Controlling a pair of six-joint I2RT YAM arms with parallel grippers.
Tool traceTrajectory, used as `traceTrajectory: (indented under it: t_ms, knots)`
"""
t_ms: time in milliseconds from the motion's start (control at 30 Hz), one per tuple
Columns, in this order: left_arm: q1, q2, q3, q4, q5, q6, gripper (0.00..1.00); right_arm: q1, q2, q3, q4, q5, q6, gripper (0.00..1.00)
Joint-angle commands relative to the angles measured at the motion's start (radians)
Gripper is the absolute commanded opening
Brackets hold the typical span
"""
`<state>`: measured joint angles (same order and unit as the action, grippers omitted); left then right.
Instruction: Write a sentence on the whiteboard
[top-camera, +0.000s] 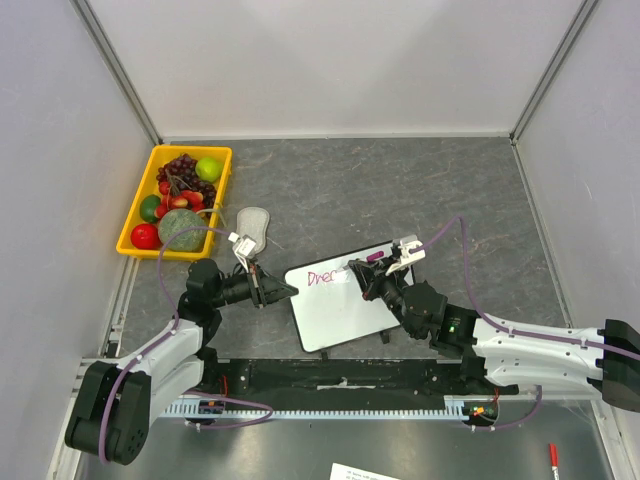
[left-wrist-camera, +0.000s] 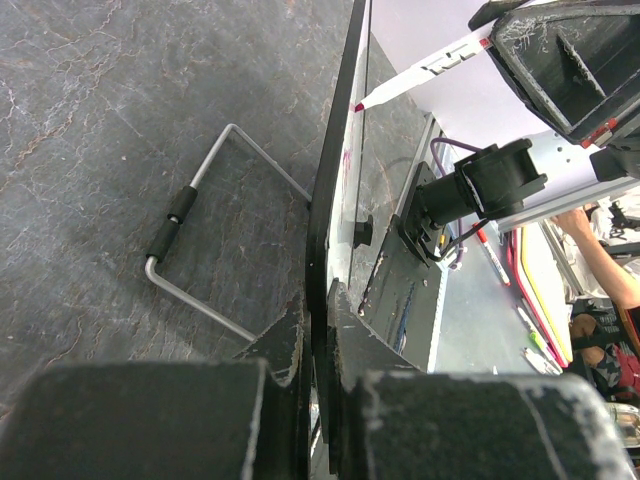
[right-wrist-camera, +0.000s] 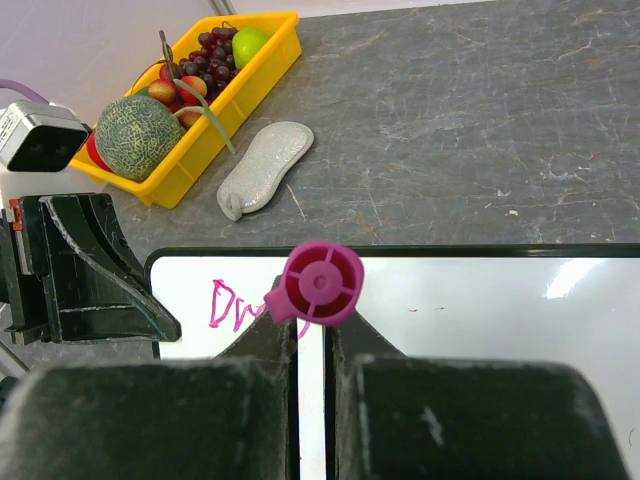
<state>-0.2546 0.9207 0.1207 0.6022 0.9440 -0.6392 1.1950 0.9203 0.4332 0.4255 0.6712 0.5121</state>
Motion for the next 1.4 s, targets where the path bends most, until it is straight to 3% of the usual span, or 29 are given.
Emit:
traceTrajectory:
  t_ms: [0, 900, 1367]
  knots:
    - [-0.002, -0.011, -0.009, 0.033, 0.004, 0.061, 0.02, -0.008, -0.003, 0.027, 0.007, 0.034, -0.007, 0.0]
    - [-0.003, -0.011, -0.009, 0.03, 0.003, 0.059, 0.02, -0.008, -0.058, -0.031, -0.088, -0.001, 0.02, 0.0]
    - [-0.002, -0.013, -0.009, 0.028, 0.001, 0.061, 0.02, -0.006, -0.13, 0.059, -0.108, -0.006, -0.029, 0.0]
